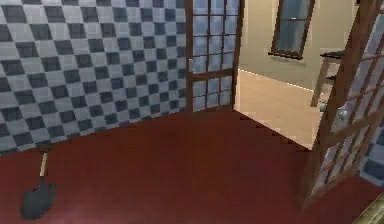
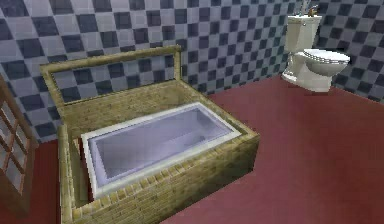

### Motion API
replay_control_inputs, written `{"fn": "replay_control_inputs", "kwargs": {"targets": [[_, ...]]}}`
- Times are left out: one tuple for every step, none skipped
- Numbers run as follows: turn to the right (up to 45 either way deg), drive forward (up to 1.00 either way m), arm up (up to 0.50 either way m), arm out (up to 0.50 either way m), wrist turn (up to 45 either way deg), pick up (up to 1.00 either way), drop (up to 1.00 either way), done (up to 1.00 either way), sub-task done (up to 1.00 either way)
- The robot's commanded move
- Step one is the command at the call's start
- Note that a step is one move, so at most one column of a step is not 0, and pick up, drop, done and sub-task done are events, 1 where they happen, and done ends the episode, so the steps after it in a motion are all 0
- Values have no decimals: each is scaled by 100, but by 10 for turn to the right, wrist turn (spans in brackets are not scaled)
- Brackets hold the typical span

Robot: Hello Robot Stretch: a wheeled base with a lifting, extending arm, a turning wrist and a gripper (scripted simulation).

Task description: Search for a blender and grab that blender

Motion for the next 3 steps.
{"fn": "replay_control_inputs", "kwargs": {"targets": [[0, 50, 0, 0, 0, 0, 0, 0, 0], [120, 0, 0, 0, 0, 0, 0, 0, 0], [0, 100, 0, 0, 0, 0, 0, 0, 0]]}}
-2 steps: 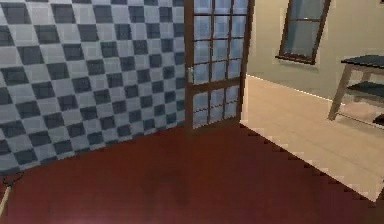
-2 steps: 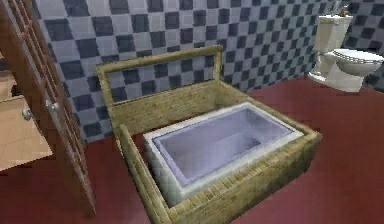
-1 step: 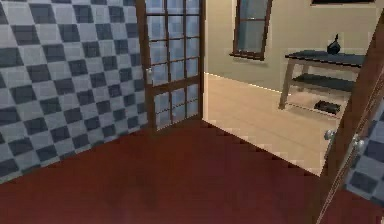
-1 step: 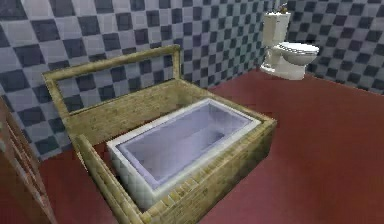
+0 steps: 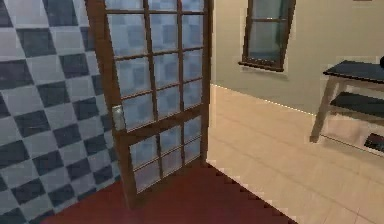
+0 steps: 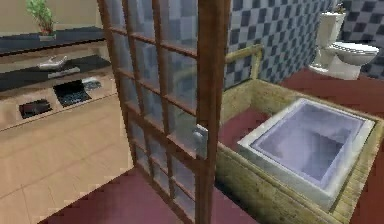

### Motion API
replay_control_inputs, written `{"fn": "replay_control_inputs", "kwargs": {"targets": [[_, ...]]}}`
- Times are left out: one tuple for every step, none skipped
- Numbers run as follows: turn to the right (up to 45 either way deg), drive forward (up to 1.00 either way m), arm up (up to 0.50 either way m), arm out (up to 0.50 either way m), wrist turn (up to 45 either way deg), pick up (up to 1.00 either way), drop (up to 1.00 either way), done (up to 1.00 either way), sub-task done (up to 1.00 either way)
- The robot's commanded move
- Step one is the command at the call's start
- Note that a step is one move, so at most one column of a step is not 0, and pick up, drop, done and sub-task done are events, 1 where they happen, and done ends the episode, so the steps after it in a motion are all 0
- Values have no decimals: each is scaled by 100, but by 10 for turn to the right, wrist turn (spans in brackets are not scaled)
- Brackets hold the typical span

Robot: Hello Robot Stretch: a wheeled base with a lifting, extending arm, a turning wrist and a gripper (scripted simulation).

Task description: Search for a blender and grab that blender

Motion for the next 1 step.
{"fn": "replay_control_inputs", "kwargs": {"targets": [[180, 0, 0, 0, 0, 0, 0, 0, 0]]}}
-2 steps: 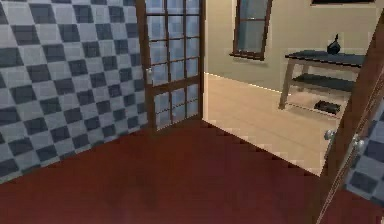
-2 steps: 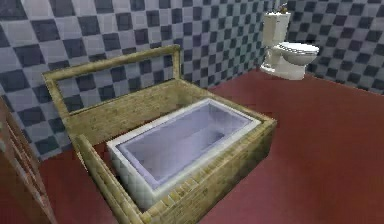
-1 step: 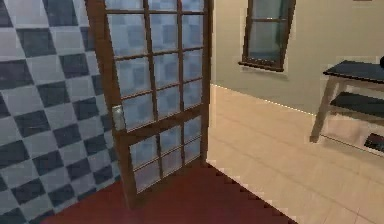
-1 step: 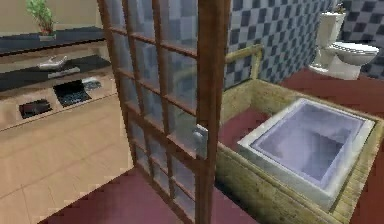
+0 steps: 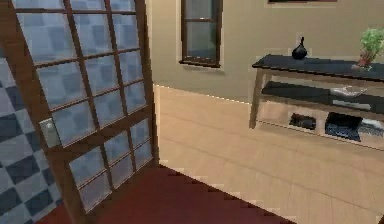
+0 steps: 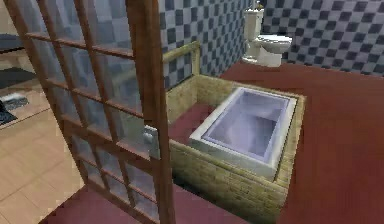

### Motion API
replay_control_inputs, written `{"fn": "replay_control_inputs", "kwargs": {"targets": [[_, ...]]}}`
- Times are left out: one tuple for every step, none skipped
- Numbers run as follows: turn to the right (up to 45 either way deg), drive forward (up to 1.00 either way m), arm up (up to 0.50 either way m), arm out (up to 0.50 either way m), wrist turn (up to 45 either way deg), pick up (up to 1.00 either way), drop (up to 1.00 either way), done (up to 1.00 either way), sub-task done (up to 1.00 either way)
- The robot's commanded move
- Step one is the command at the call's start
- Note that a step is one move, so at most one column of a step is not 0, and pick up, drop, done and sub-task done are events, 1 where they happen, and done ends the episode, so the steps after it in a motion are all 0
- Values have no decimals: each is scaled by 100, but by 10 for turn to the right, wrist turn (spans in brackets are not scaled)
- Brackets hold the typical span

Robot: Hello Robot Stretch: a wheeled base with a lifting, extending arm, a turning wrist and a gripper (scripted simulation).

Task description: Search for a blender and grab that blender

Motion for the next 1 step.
{"fn": "replay_control_inputs", "kwargs": {"targets": [[0, 15, 0, 0, 0, 0, 0, 0, 0]]}}
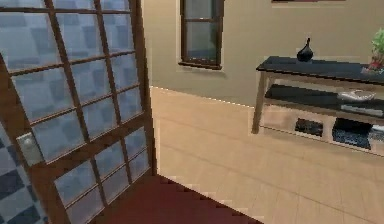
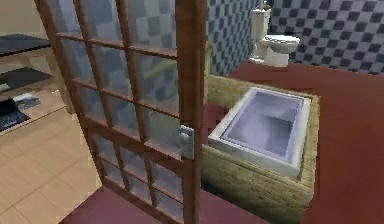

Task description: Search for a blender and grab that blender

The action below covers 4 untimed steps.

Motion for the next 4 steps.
{"fn": "replay_control_inputs", "kwargs": {"targets": [[180, 0, 0, 0, 0, 0, 0, 0, 0], [0, 100, 0, 0, 0, 0, 0, 0, 0], [0, 45, 0, 0, 0, 0, 0, 0, 0], [-300, 0, 0, 0, 0, 0, 0, 0, 0]]}}
